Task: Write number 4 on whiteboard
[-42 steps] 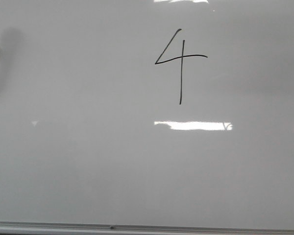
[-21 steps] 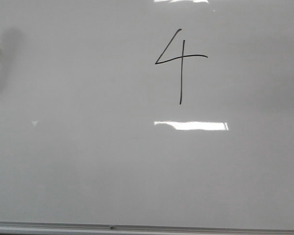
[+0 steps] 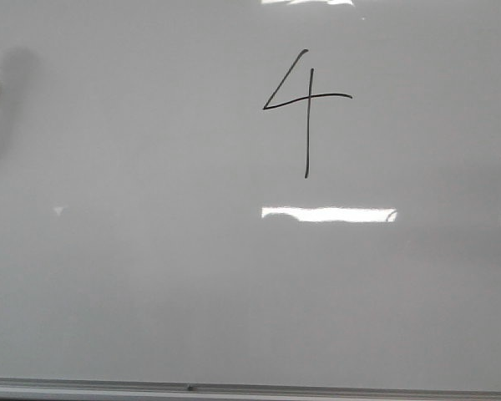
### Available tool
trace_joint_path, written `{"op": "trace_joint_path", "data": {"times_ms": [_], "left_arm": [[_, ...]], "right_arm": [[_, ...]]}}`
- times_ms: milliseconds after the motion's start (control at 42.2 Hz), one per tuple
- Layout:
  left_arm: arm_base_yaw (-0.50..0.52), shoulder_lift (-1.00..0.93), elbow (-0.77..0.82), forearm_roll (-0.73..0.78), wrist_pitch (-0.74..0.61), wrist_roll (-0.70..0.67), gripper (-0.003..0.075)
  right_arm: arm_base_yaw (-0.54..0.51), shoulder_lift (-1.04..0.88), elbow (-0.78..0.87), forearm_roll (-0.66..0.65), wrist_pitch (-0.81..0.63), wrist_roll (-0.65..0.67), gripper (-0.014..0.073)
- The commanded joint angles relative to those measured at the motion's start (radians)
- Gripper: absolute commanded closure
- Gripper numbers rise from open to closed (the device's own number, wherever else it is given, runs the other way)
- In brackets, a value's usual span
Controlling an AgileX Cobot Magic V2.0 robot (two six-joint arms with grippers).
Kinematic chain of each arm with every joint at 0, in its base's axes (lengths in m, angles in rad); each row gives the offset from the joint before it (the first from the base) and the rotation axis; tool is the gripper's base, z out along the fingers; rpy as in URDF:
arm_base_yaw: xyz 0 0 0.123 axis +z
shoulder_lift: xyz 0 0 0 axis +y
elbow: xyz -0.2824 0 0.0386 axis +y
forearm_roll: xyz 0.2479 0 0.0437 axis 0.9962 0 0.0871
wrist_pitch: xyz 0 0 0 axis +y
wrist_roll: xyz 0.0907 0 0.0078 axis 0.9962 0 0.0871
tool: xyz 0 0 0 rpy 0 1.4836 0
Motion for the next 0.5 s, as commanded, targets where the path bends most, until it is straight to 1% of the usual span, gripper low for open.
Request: {"op": "trace_joint_path", "data": {"times_ms": [0,118,474], "left_arm": [[0.002,-0.014,0.005,-0.002,-0.091,-0.007,0.0741],[0.002,-0.014,0.005,-0.002,-0.091,-0.007,0.0741],[0.002,-0.014,0.005,-0.002,-0.091,-0.007,0.0741]], "right_arm": [[-0.018,-0.016,0.039,-0.009,-0.186,-0.004,0.0662],[-0.03,-0.016,0.093,-0.009,-0.274,-0.004,0.0662],[-0.03,-0.016,0.09,-0.009,-0.252,-0.004,0.0662]]}}
